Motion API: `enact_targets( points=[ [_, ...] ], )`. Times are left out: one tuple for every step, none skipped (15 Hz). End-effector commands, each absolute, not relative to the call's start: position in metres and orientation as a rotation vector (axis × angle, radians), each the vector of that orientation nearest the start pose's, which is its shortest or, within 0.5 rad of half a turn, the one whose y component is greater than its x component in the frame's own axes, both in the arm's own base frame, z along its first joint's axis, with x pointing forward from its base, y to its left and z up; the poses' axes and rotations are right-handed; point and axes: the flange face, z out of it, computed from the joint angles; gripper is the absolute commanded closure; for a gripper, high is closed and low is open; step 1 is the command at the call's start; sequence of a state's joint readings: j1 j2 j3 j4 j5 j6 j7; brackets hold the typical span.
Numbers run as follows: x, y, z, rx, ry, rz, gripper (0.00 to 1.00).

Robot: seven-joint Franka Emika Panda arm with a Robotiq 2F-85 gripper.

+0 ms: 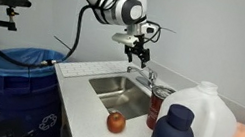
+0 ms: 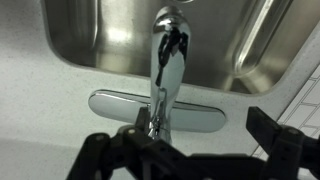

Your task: Push down the tap faucet

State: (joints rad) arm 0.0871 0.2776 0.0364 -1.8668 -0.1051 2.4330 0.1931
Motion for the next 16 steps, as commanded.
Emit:
enact_targets(
  points=[
    [0.636, 0.079, 0.41, -3.157, 0.028, -0.507, 0.0],
    [0.636, 0.079, 0.41, -3.164, 0.025, -0.524, 0.0],
    [0.637, 0.078, 0.411, -3.173, 0.019, -0.533, 0.0],
    [0.637, 0.078, 0.412, -3.182, 0.009, -0.541, 0.0],
    [0.637, 0.077, 0.413, -3.191, 0.0, -0.557, 0.0],
    [0.638, 0.077, 0.413, -3.195, -0.007, -0.574, 0.0],
    [0.638, 0.076, 0.414, -3.2, -0.01, -0.589, 0.0],
    [0.638, 0.076, 0.414, -3.203, -0.011, -0.6, 0.0],
    [0.639, 0.076, 0.414, -3.199, -0.004, -0.617, 0.0],
    [0.639, 0.076, 0.415, -3.198, 0.004, -0.628, 0.0],
    [0.64, 0.077, 0.415, -3.194, 0.014, -0.637, 0.0],
    [0.64, 0.077, 0.416, -3.19, 0.024, -0.646, 0.0],
    [0.64, 0.077, 0.416, -3.186, 0.035, -0.65, 0.0],
    [0.64, 0.078, 0.416, -3.181, 0.045, -0.655, 0.0],
    [0.647, 0.076, 0.413, -3.18, 0.017, -0.615, 0.0],
    [0.647, 0.076, 0.413, -3.178, 0.022, -0.62, 0.0]
  ],
)
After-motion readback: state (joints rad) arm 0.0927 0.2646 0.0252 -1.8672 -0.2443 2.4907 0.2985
